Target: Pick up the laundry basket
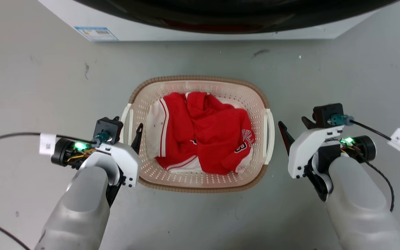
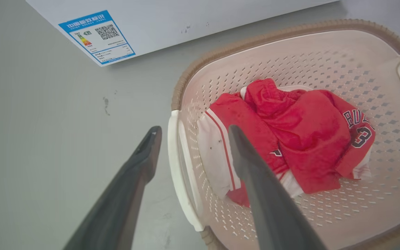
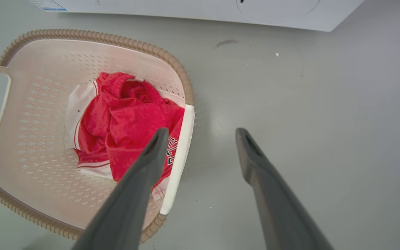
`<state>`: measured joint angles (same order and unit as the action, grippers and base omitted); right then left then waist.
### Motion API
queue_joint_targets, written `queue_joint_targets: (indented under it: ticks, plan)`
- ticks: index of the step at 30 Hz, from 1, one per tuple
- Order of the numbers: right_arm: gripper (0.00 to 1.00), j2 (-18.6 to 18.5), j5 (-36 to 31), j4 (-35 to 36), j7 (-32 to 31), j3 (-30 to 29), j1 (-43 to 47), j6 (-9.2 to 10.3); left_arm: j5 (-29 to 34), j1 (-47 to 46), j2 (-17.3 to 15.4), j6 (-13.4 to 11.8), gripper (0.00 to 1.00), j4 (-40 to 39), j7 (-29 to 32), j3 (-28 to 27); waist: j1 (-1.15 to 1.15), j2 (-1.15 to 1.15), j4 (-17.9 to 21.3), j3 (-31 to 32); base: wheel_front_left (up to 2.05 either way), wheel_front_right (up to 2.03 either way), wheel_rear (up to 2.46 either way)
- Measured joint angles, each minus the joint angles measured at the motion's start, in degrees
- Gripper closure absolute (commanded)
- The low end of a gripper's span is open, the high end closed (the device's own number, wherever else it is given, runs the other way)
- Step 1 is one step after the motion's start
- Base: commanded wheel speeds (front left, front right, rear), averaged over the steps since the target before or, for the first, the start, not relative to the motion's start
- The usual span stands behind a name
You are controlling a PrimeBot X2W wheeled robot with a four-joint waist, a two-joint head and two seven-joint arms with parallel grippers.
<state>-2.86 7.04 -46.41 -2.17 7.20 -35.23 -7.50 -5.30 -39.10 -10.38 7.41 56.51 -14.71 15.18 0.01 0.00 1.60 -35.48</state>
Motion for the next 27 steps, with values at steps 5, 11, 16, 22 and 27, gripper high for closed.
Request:
queue_joint_targets:
  ticks: [5,11,16,22,27]
  plan:
    - [0.00,0.0,2.4,-5.8,-1.5,4.1,-3.9,0.00,-3.6,-4.9,-1.1,0.0,0.00,5.0,1.3,5.0,0.00,0.00,0.2,-3.4,0.00,0.00,0.00]
    - [0.00,0.0,6.1,-10.1,-1.2,7.7,-8.1,0.00,-6.0,-8.9,-2.8,0.1,0.00,8.6,2.0,9.9,0.00,0.00,0.4,-6.6,0.00,0.00,0.00]
    - [0.00,0.0,7.0,-13.2,0.1,8.9,-11.0,0.00,-7.9,-11.8,-3.3,0.1,0.00,10.3,2.4,13.1,0.00,0.00,0.0,-8.8,0.00,0.00,0.00]
    - [0.00,0.0,7.3,-15.9,1.5,9.9,-13.7,0.00,-8.8,-14.6,-3.3,0.1,0.00,12.2,2.4,15.5,0.00,0.00,-0.8,-10.6,0.00,0.00,0.00]
    - [0.00,0.0,7.8,-17.7,2.2,10.6,-15.0,0.00,-9.7,-15.7,-2.8,0.1,0.00,13.5,2.7,17.6,0.00,0.00,-1.2,-11.7,0.00,0.00,0.00]
